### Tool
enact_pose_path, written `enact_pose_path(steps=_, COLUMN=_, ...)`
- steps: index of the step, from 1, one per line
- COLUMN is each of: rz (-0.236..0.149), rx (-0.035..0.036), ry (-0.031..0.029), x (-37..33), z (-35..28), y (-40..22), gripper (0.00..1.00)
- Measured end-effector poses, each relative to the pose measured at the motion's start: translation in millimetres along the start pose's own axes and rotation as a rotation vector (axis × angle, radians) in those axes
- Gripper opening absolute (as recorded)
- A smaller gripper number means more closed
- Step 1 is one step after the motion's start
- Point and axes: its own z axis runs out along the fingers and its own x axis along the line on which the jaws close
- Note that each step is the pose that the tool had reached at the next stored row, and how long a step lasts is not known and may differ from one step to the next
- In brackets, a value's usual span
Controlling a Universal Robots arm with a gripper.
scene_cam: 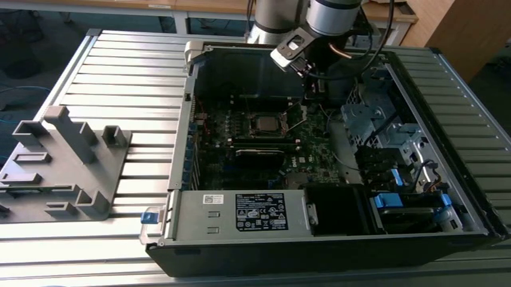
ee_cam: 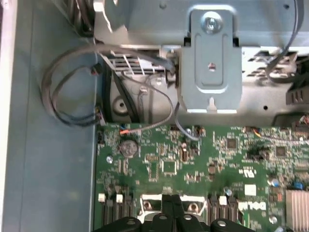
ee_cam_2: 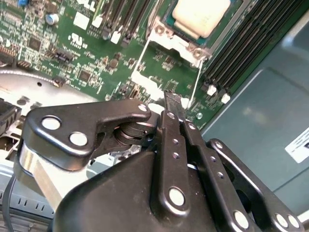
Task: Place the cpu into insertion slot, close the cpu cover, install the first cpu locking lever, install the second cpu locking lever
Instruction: 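Close the cpu cover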
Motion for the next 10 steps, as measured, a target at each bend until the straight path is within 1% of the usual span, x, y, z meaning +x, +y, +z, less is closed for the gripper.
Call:
enact_pose_path(steps=4, rz=0.0, rx=0.0, ry=0.0001, x=0.0, z=0.5, y=8.8, gripper=0.11)
enact_pose_path(steps=10, rz=0.0, rx=0.0, ry=0.0, x=0.1, z=1.0, y=17.2, gripper=0.11)
